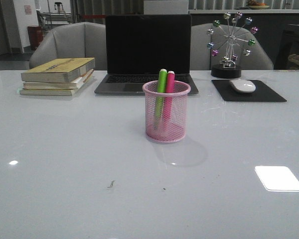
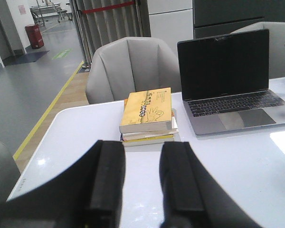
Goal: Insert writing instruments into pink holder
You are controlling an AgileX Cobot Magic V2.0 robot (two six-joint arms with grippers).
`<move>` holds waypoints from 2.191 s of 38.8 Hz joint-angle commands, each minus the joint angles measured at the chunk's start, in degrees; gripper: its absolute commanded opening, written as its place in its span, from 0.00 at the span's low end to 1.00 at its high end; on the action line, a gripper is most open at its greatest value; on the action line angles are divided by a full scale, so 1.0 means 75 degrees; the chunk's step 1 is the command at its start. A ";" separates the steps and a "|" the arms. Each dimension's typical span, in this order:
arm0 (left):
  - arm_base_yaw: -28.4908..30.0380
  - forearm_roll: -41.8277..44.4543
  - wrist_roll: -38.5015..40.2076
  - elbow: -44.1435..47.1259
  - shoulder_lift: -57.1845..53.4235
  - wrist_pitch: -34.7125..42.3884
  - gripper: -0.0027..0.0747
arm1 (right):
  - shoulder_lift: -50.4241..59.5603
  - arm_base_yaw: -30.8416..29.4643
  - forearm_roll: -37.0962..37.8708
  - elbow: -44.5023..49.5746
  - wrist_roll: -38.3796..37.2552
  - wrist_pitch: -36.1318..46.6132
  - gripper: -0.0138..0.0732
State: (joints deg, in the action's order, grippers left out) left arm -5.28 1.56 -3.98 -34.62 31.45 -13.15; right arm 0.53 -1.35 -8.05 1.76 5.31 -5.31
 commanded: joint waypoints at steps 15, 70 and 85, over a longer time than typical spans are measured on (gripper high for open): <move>0.0023 0.0004 0.0061 -0.0222 -0.0016 0.0562 0.39 | 0.0147 0.0011 0.0075 -0.0045 0.0037 0.0592 0.22; 0.0023 -0.0652 0.0061 0.4760 -0.4402 0.1701 0.16 | 0.0147 0.0011 0.0075 -0.0045 0.0037 0.0592 0.22; 0.0023 -0.0652 0.0061 0.4760 -0.4388 0.1701 0.16 | 0.0147 0.0011 0.0075 -0.0045 0.0037 0.0592 0.22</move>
State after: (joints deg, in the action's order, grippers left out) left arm -5.28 -2.70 -3.98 0.17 -0.33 -5.11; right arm 0.53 -1.35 -7.81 1.85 5.31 -5.43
